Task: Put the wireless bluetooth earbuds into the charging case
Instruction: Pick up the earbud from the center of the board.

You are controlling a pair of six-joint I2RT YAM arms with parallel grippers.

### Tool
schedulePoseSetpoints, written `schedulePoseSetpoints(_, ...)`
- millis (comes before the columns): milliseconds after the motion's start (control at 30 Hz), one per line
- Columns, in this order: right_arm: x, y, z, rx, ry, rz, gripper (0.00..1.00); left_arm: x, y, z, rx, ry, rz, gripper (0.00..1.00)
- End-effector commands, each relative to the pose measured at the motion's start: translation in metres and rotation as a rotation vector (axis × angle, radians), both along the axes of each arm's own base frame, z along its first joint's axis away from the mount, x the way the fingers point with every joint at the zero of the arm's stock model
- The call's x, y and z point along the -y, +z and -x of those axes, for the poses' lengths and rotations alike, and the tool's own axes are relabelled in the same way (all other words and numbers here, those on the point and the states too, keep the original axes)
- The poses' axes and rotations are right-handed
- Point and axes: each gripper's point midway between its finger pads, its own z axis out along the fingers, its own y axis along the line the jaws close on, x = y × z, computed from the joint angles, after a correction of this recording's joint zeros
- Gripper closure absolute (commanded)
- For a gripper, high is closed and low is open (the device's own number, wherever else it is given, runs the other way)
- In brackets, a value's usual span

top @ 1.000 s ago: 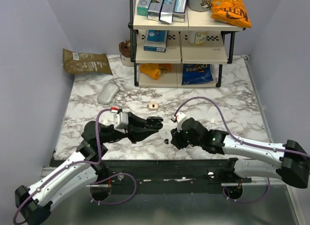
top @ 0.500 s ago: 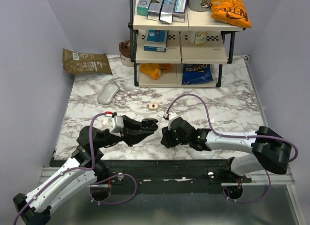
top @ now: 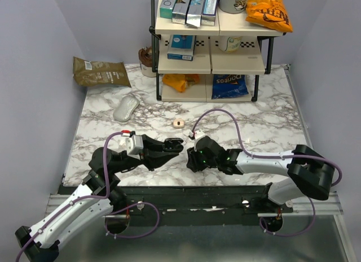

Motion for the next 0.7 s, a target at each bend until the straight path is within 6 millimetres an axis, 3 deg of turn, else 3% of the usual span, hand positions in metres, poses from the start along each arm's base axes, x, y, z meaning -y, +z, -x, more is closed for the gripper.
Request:
schedulePoseSetpoints(0, 0.002, -0.004, -0.008, 0.002, -0.039, 0.031, 0.52, 0.0, -0.005, -0.003, -0.01, 0.014, -0.005, 1.0)
schedulePoseSetpoints(300, 0.024, -0.009, -0.003, -0.021, -0.09, 0.092, 0.52, -0.001, -0.006, -0.002, -0.008, 0.02, -0.003, 1.0)
schedulePoseSetpoints(667, 0.021, -0.021, 0.0, -0.064, -0.101, 0.115, 0.51, -0.001, -0.006, -0.002, -0.008, 0.018, -0.002, 1.0)
